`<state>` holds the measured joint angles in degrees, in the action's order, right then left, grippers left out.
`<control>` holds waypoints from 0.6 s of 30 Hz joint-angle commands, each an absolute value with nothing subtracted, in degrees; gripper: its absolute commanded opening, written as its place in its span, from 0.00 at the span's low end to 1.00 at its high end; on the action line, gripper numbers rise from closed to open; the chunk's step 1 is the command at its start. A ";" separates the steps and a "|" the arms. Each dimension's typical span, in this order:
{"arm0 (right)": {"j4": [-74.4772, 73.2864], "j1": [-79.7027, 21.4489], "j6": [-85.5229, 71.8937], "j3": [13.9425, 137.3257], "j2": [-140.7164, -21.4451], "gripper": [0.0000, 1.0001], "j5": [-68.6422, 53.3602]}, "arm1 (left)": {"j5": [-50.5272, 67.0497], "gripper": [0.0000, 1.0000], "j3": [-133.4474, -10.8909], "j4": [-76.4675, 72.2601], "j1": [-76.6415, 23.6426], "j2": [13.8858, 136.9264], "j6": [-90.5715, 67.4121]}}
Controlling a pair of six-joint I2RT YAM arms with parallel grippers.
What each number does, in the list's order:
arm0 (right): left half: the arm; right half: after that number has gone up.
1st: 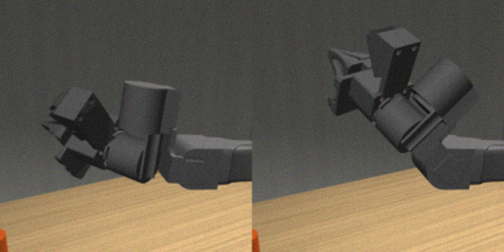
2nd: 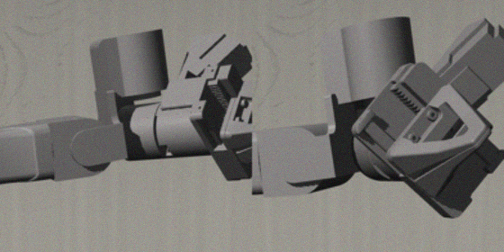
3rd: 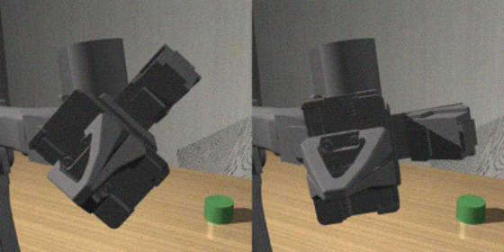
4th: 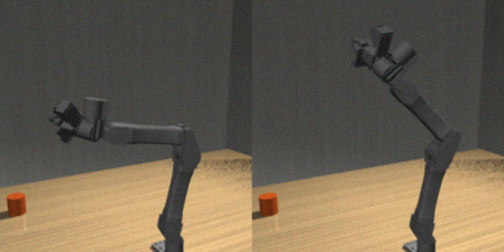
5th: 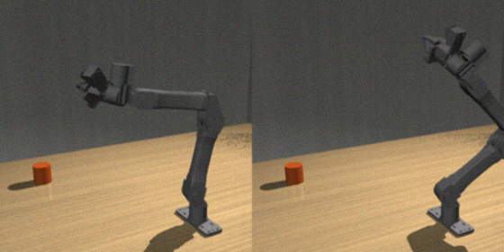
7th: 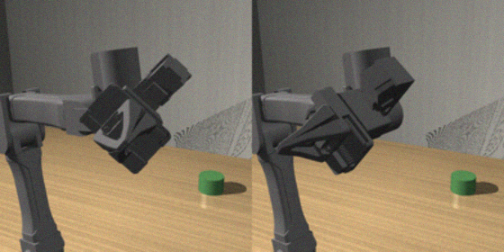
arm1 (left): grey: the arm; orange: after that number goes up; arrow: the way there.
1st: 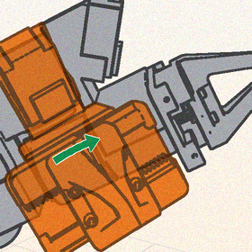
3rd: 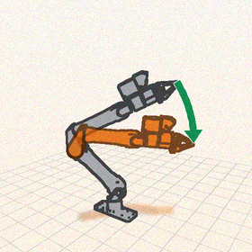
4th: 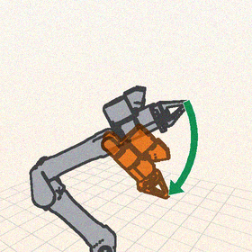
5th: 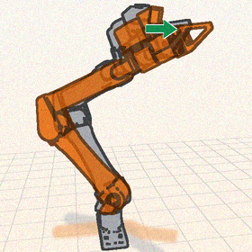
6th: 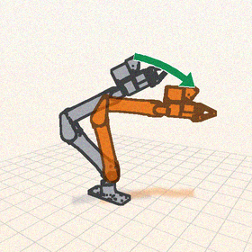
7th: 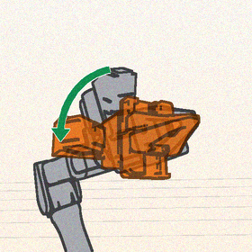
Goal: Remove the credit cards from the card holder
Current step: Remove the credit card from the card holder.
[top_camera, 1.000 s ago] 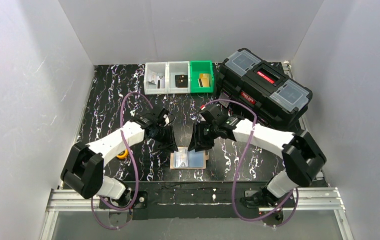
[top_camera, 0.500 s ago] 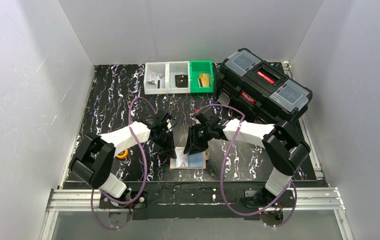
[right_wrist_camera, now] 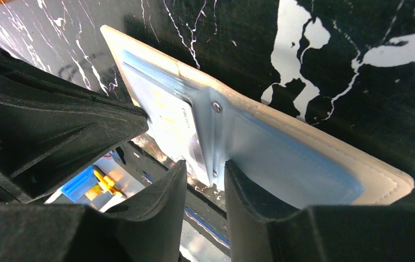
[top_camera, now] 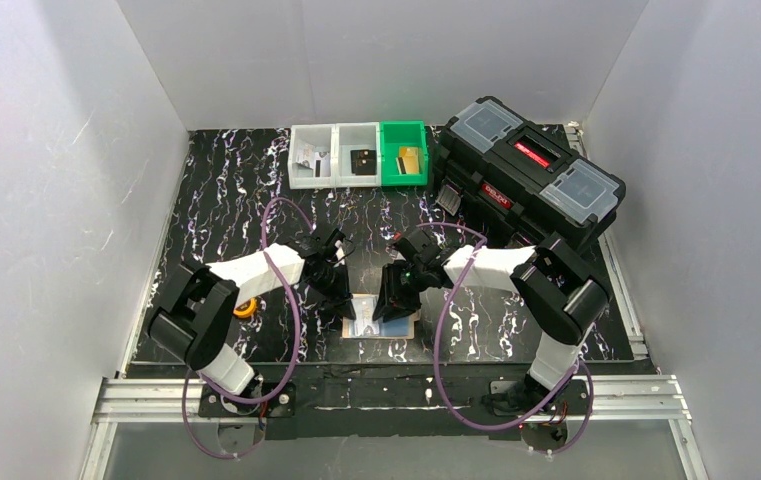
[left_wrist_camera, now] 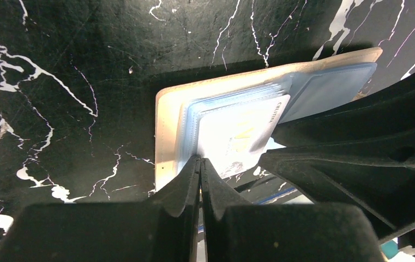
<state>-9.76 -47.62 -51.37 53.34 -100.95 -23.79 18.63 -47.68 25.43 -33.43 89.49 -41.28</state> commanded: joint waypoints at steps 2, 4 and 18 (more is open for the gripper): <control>-5.56 -47.46 -52.35 51.94 -101.81 0.38 -26.19 | 16.62 0.00 -46.32 26.45 -33.31 91.50 -42.90; -4.74 -47.47 -52.68 51.61 -102.15 0.38 -26.75 | 16.29 0.00 -46.31 26.54 -33.31 91.86 -43.37; 0.39 -47.31 -54.67 49.30 -102.84 0.25 -28.93 | 14.46 0.00 -46.51 26.87 -34.54 92.65 -46.96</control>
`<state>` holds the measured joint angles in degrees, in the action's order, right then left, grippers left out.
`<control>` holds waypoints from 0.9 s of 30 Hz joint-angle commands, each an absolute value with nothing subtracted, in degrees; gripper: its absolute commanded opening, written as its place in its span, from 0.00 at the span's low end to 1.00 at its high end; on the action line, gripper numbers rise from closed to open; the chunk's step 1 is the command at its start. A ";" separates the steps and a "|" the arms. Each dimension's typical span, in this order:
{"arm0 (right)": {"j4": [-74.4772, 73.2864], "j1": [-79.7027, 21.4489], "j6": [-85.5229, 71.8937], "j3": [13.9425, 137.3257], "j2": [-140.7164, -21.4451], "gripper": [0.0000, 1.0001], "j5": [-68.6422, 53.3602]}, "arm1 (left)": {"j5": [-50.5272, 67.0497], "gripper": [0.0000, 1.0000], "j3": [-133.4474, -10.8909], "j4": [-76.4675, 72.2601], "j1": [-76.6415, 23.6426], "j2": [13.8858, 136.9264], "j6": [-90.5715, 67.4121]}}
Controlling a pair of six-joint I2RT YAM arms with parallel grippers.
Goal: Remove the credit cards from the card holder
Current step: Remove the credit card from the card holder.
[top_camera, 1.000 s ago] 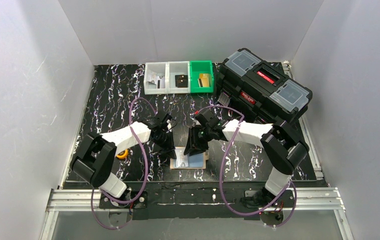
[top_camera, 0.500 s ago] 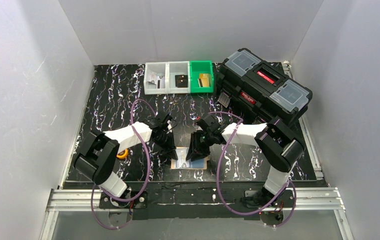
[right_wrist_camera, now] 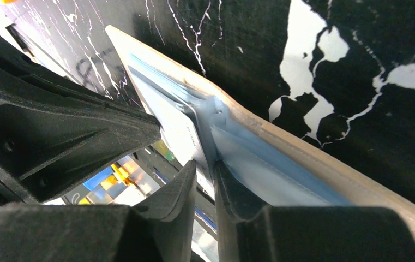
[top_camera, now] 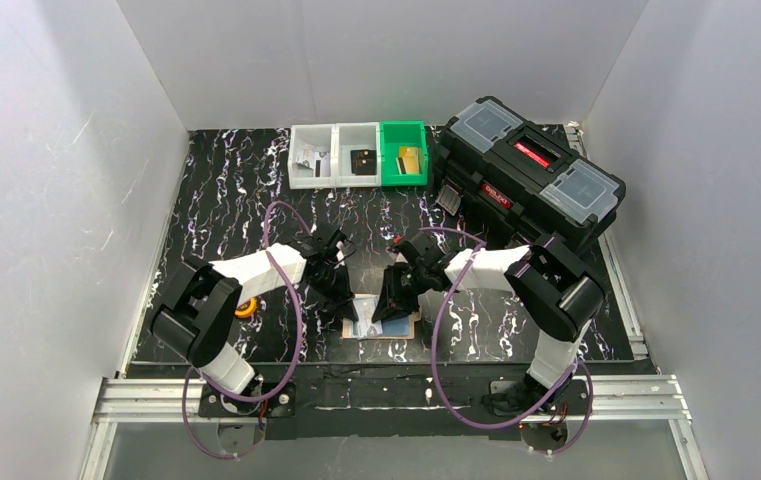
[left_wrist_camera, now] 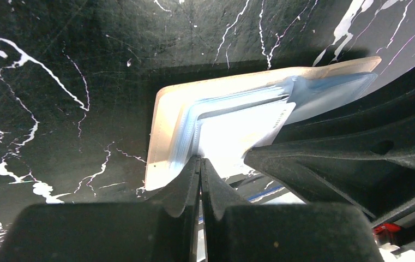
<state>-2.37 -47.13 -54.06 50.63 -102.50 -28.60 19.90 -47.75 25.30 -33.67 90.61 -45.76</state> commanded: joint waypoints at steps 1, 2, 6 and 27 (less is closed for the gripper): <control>0.59 -47.17 -54.74 48.94 -102.56 0.23 -28.96 | 13.91 0.00 -46.39 27.09 -34.54 92.51 -47.24; 0.71 -46.97 -54.73 48.59 -102.27 0.22 -28.97 | 13.36 0.00 -46.22 27.24 -34.56 92.36 -47.61; 1.76 -46.05 -54.80 46.80 -100.82 0.21 -29.15 | 11.47 0.00 -45.79 27.98 -34.54 91.82 -48.70; 8.52 -45.27 -56.43 44.81 -100.23 0.21 -33.04 | 11.61 0.00 -45.83 28.08 -34.54 92.64 -49.40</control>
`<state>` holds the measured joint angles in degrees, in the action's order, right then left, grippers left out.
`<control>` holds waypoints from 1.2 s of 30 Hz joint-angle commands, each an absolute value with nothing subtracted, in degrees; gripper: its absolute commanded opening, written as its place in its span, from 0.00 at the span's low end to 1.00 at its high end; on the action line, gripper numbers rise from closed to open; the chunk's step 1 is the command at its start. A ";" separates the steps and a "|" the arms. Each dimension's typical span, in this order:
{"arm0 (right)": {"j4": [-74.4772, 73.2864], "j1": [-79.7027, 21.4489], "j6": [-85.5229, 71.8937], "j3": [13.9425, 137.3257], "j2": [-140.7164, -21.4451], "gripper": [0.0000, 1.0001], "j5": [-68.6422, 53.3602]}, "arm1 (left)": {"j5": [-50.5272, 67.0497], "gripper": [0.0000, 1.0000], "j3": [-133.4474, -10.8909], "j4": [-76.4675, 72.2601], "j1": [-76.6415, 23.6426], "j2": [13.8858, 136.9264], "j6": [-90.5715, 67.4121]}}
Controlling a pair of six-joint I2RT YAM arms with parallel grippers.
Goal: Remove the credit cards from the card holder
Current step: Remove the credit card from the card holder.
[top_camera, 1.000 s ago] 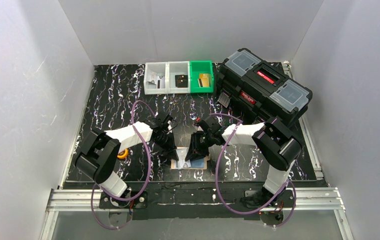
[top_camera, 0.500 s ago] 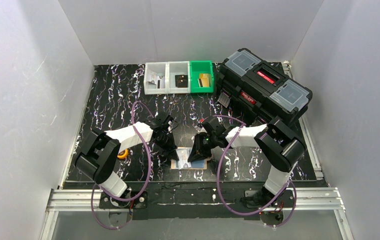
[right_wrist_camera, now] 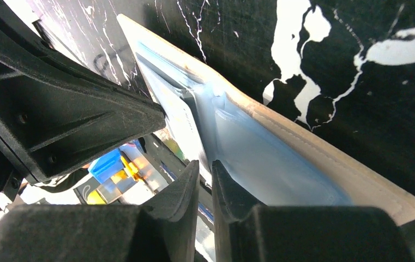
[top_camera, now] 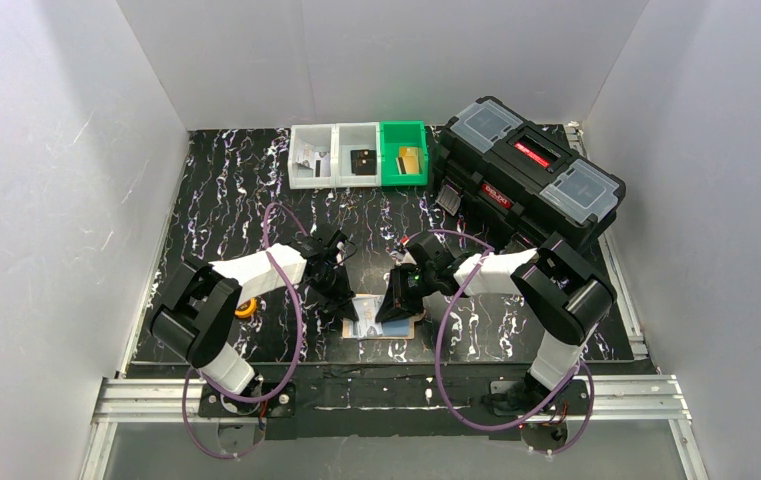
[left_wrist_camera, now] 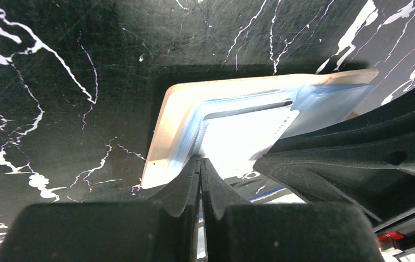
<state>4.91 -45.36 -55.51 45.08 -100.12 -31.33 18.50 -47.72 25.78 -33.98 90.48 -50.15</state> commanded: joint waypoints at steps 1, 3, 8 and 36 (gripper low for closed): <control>8.53 -45.26 -56.37 44.81 -100.32 0.21 -33.00 | 11.64 0.00 -45.87 28.05 -34.54 92.65 -49.41; 8.73 -45.26 -56.38 44.77 -100.45 0.19 -33.04 | 11.73 0.00 -45.96 28.04 -34.53 92.64 -49.40; 9.05 -45.26 -56.47 44.52 -100.98 0.09 -33.01 | 11.78 0.00 -45.84 28.08 -34.54 92.68 -49.57; 10.37 -42.82 -54.87 44.81 -102.21 0.31 -34.88 | 12.17 0.00 -46.21 28.26 -34.36 94.12 -48.78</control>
